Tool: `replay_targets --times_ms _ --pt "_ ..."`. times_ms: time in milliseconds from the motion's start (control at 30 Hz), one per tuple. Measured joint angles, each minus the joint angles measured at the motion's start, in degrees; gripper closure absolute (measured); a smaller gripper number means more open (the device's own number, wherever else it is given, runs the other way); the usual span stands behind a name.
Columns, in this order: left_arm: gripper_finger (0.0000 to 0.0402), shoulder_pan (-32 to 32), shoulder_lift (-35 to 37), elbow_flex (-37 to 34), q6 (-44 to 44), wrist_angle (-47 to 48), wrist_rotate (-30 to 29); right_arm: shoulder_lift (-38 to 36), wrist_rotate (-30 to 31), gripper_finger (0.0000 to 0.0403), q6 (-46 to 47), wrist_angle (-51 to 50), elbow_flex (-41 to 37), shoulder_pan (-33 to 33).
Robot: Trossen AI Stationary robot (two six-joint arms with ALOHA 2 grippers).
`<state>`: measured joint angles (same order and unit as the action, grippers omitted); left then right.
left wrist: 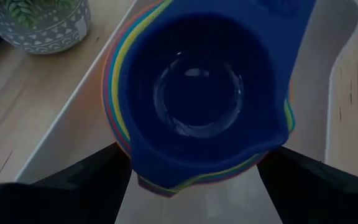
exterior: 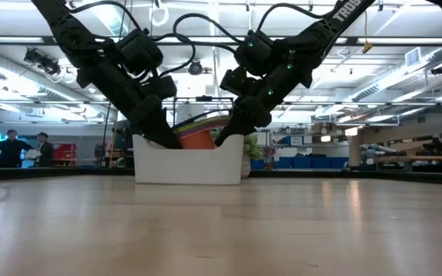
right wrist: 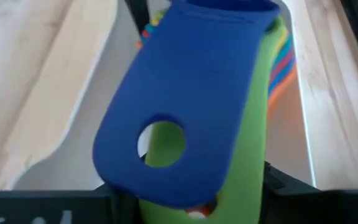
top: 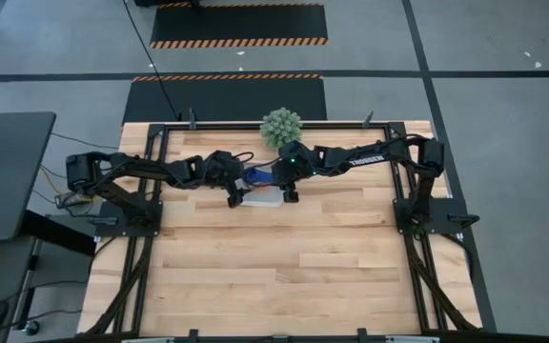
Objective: Nest measuring cups in basket
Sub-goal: Put the stacked nesting cups in the bin
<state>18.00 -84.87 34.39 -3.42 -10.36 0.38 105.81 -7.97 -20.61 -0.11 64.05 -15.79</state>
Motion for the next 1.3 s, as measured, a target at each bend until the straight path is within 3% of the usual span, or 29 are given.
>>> replay_targets --times_ms 467,967,1300 --pt "0.0066 -0.08 0.23 0.07 1.22 1.66 0.07 -0.15 2.49 0.0254 2.40 -8.13 3.18 -0.17" --pt "0.0066 -0.29 0.14 -0.11 5.60 -1.16 -0.04 -0.19 0.87 0.0254 1.41 -11.66 3.65 -1.27" --pt "0.0066 -1.27 0.12 -0.17 5.84 -3.23 -3.58 -0.10 0.72 0.0255 -0.75 -12.21 3.56 -1.25"
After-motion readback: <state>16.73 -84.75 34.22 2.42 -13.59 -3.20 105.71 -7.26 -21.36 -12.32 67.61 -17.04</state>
